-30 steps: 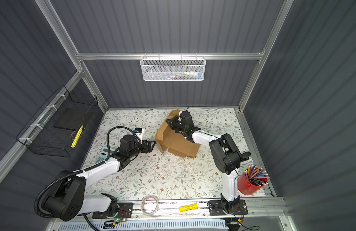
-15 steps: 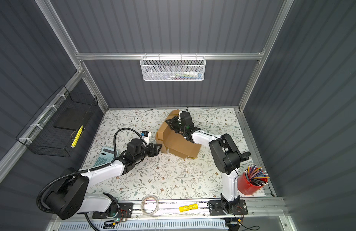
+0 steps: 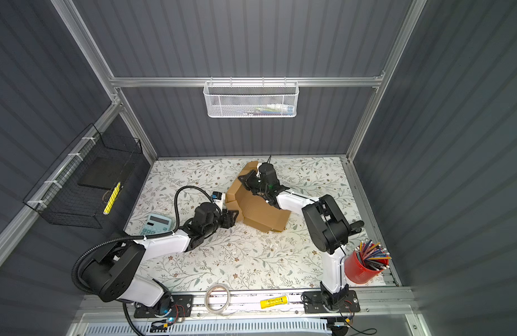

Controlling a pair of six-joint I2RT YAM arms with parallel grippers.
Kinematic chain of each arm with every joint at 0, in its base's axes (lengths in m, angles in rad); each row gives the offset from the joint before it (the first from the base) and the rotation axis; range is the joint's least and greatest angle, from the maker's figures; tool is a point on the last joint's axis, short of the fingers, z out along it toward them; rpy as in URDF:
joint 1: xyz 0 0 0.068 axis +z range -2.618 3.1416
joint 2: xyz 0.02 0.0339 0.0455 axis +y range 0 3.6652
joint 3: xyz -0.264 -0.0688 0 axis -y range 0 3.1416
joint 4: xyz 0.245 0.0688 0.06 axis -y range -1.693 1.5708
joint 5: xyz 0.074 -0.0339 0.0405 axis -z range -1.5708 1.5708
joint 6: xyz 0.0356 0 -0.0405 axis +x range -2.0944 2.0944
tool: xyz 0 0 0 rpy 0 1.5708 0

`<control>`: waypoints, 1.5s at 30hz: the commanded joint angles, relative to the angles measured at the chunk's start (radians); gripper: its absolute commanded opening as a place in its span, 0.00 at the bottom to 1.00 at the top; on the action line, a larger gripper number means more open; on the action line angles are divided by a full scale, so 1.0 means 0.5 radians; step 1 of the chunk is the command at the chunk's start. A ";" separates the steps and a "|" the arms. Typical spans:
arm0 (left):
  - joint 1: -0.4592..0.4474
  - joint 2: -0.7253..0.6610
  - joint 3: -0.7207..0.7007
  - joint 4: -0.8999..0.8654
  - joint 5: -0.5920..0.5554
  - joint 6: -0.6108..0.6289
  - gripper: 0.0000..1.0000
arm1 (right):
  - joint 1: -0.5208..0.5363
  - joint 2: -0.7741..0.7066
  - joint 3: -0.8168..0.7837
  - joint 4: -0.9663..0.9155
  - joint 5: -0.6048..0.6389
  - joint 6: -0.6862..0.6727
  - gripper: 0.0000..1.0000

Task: Assemble paper box
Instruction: First fold the bottom flaps of a flat cardboard box at the center of the table.

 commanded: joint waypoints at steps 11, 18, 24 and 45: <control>-0.095 0.087 0.187 -0.014 -0.199 -0.035 0.58 | 0.014 0.062 0.007 0.065 0.019 0.007 0.00; -0.152 0.168 0.294 -0.057 -0.352 -0.106 0.56 | 0.023 0.065 -0.009 0.087 0.021 0.019 0.00; -0.226 0.223 0.363 -0.095 -0.565 -0.120 0.60 | 0.034 0.061 -0.023 0.101 0.023 0.029 0.00; -0.304 0.331 0.503 -0.230 -1.076 -0.228 0.61 | 0.058 0.010 -0.099 0.103 0.110 0.032 0.00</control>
